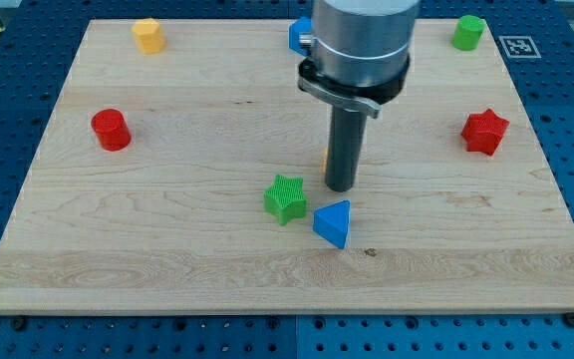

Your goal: Push blue triangle towards bottom left

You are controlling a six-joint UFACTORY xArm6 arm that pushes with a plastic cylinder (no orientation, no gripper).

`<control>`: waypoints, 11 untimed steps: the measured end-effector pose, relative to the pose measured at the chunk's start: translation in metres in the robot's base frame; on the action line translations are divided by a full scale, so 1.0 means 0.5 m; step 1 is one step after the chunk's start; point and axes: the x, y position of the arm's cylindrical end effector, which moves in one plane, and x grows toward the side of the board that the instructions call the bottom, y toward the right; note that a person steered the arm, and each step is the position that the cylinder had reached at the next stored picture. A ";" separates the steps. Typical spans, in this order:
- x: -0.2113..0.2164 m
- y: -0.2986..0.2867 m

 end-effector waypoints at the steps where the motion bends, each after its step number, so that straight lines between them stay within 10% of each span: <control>1: 0.060 0.038; 11: 0.179 -0.207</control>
